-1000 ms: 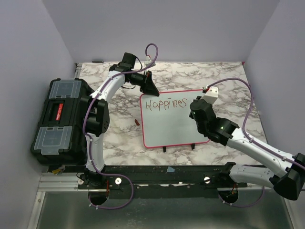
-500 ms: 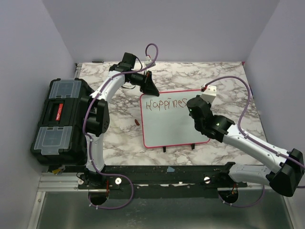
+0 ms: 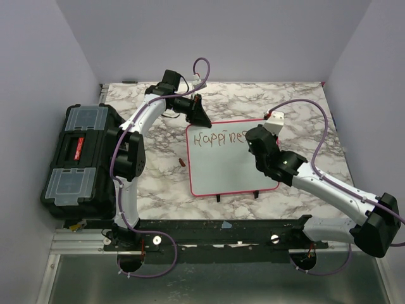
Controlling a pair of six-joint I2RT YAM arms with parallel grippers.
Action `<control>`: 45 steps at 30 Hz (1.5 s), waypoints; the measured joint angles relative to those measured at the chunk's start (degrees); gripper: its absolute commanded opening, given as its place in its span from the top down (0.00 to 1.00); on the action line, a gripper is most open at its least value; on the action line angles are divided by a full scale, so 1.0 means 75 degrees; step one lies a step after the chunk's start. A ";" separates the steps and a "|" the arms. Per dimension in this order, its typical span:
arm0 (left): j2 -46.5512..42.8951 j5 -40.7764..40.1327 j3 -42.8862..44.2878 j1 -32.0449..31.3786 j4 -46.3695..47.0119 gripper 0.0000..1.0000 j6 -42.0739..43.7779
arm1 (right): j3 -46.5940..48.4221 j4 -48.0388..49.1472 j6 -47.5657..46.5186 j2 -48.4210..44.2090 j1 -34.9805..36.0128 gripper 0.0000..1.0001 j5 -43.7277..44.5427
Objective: Write a sentence on the whiteboard
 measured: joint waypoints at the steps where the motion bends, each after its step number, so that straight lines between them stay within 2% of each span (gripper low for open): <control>1: 0.0000 0.0000 0.0000 0.0000 0.0000 1.00 0.0000 | 0.0000 0.0038 -0.0020 0.0000 0.0000 0.99 -0.0035; 21: 0.0000 -0.0012 0.0000 0.0000 0.0000 1.00 0.0003 | -0.0224 0.0221 0.0131 -0.0108 0.0000 0.99 -0.0542; 38: 0.0000 -0.0012 0.0000 0.0000 0.0003 1.00 -0.0020 | -0.0519 -0.0411 0.0501 -0.0455 0.0000 0.99 -0.0405; 45: 0.0000 -0.0012 0.0000 0.0000 0.0006 1.00 -0.0032 | -0.0659 -0.0350 0.0437 -0.0632 0.0000 0.99 -0.0784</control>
